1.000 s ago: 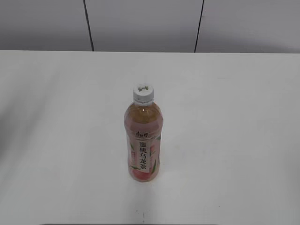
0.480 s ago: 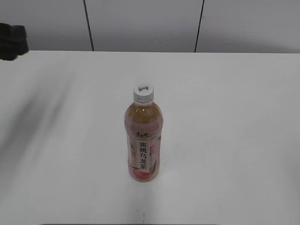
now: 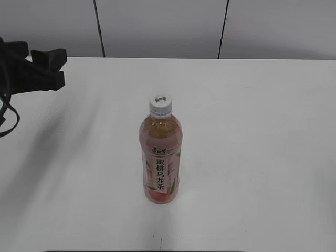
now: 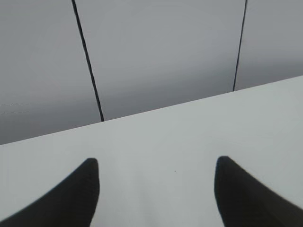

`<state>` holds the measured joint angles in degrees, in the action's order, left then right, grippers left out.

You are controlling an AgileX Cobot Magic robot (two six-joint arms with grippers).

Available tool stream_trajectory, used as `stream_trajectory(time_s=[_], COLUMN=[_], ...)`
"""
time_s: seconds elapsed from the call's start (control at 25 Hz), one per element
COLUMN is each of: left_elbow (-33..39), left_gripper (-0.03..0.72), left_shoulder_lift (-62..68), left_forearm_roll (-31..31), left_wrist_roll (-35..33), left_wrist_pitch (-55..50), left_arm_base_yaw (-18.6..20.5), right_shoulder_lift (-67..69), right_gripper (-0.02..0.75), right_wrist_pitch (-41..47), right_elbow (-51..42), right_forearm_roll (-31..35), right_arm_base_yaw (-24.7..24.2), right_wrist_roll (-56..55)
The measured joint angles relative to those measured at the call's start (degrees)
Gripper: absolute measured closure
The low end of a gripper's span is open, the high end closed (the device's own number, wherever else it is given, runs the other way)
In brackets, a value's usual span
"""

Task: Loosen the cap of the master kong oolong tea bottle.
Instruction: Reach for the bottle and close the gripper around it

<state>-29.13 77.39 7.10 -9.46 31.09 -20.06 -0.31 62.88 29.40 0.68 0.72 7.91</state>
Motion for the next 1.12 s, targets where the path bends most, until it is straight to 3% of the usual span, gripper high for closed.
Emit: stream_trajectory(time_s=[0.28,0.56,0.84,1.12], left_elbow=[6.95,12.12,16.17,16.63], left_gripper=[0.221,0.221,0.221,0.221], left_shoulder_lift=[4.65,8.26,8.34,8.34], left_forearm_roll=[0.25,-6.44,-17.79,-35.39], left_wrist_roll=[7.43,14.27,19.4,22.11], left_wrist_pitch=[16.71,23.24,26.4,30.57], left_arm_base_yaw=[0.0,0.0,0.0,0.0], right_shoulder_lift=[0.0,0.0,0.0,0.0], right_gripper=[0.214,0.214,0.214,0.214], right_wrist_pitch=[0.0,0.0,0.0,0.0], right_elbow=[0.0,0.0,0.0,0.0], right_forearm_roll=[0.0,0.0,0.0,0.0], right_arm_base_yaw=[0.0,0.0,0.0,0.0], right_wrist_roll=[0.0,0.0,0.0,0.0])
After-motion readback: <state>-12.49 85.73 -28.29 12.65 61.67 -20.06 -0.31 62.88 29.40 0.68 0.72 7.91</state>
